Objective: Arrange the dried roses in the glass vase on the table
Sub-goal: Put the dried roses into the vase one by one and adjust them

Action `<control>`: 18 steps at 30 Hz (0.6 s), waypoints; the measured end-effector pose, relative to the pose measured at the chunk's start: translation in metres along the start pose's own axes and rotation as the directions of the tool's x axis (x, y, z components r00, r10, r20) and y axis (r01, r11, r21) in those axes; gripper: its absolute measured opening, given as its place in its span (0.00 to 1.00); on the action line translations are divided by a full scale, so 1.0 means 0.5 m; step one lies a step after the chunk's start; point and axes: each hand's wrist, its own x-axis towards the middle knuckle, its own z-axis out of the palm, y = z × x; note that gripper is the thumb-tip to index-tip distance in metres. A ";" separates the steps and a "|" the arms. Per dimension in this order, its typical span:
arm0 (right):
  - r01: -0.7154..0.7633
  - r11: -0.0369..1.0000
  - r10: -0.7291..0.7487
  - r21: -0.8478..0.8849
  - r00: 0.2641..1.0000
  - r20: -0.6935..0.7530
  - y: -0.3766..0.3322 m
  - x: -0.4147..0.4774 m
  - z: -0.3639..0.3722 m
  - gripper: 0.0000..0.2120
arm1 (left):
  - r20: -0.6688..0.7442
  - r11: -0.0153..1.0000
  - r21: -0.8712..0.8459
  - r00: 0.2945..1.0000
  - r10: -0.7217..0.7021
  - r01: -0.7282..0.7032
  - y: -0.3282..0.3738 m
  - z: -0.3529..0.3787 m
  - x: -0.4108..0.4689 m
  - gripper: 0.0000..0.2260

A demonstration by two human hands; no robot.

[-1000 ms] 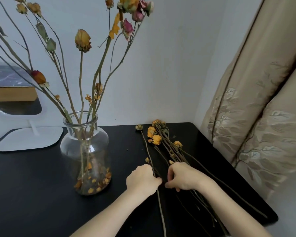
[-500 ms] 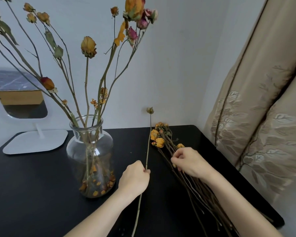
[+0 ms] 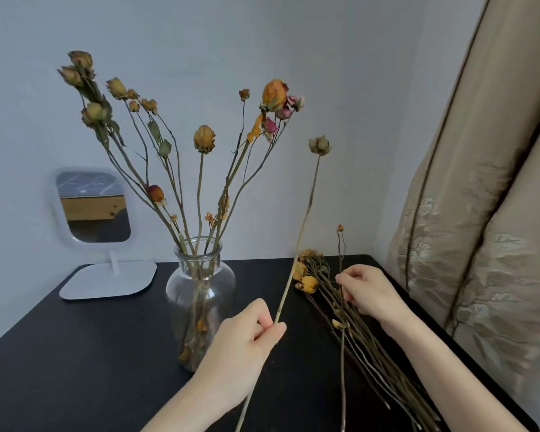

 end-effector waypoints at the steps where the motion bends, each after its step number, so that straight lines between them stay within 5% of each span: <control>1: 0.013 1.000 -0.013 0.004 1.000 0.008 -0.006 -0.001 0.004 0.06 | -0.007 1.000 -0.029 1.000 0.013 -0.013 0.010 -0.015 -0.010 0.13; 10: 0.201 0.972 -0.209 0.124 0.976 0.055 -0.103 -0.038 0.031 0.08 | -0.140 0.982 -0.140 0.984 0.107 -0.127 0.087 -0.139 -0.064 0.11; 18: 0.439 0.785 -0.454 0.437 0.888 -0.076 -0.257 -0.086 0.025 0.06 | -0.394 0.962 -0.088 0.896 0.203 -0.257 0.161 -0.229 0.001 0.10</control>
